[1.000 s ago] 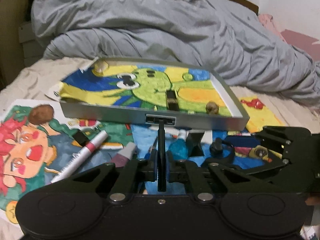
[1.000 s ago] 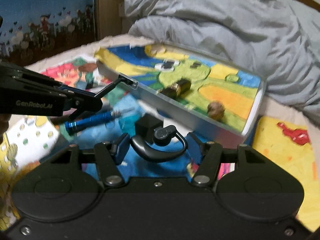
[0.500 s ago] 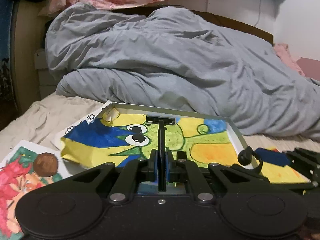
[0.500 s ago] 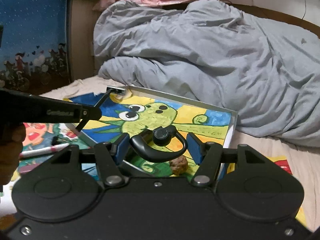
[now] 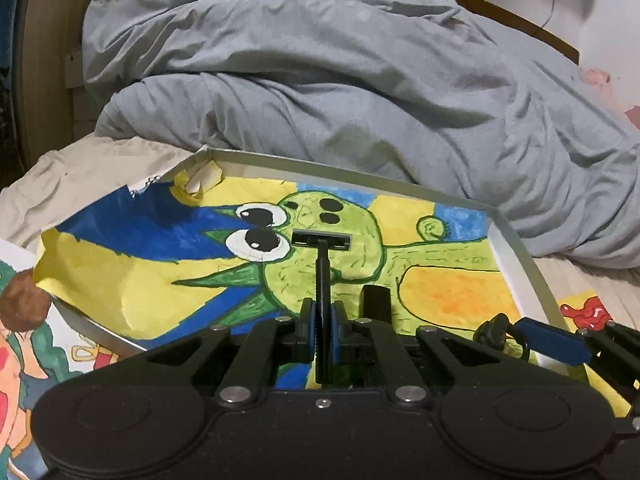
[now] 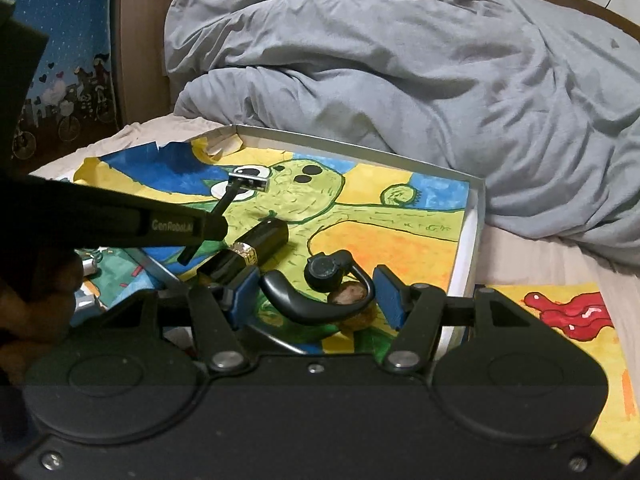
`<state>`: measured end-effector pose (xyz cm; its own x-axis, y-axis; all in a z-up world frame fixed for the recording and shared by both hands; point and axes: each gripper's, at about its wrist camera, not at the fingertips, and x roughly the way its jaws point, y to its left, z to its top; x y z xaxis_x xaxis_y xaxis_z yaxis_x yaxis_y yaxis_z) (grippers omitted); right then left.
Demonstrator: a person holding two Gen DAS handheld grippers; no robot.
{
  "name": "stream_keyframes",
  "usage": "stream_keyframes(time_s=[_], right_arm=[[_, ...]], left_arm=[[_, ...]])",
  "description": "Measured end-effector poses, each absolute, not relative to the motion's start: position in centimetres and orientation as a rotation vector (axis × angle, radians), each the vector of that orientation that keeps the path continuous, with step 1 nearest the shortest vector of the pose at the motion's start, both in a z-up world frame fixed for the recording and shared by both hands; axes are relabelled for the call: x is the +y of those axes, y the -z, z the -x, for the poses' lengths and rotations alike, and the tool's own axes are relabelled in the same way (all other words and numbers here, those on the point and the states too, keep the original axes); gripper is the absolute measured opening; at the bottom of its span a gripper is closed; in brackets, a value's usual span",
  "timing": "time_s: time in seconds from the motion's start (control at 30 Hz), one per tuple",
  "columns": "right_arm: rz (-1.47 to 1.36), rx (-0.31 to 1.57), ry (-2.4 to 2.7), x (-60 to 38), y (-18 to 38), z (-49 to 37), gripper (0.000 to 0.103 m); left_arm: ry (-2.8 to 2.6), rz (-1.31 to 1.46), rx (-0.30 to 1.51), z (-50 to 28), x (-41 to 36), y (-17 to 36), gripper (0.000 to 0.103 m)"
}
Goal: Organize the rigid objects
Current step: 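Carry the razor with the left tool while the right tool carries the earphone over the tray, then open the right tool to drop the earphone in the tray while the left releases the razor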
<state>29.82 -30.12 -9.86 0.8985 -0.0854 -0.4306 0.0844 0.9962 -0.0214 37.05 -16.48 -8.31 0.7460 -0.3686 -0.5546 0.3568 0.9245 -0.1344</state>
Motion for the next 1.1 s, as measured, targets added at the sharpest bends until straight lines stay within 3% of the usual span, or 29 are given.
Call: stream_keyframes(time_s=[0.23,0.57,0.63,0.8,1.1], right_arm=[[-0.01,0.454,0.095,-30.4,9.7,-29.5,0.054],[-0.047,0.406,0.108,-30.9,6.8,-27.2,0.079],[-0.068,0.379,0.109,-31.0,5.7,-26.1,0.086],[-0.087,0.317,0.123,-30.7,3.4,-22.8,0.098],[-0.103,0.26,0.125,-29.0,1.0,-17.2,0.102]], left_arm=[[0.423,0.011,0.663,-37.2,-16.8,8.7,0.008],[0.404,0.065,0.664,-35.9,-15.1,6.8,0.02],[0.395,0.071,0.639,-35.1,-14.4,5.8,0.028],[0.365,0.081,0.542,-32.1,-12.4,3.0,0.066],[0.296,0.095,0.357,-24.5,-8.2,-2.0,0.091]])
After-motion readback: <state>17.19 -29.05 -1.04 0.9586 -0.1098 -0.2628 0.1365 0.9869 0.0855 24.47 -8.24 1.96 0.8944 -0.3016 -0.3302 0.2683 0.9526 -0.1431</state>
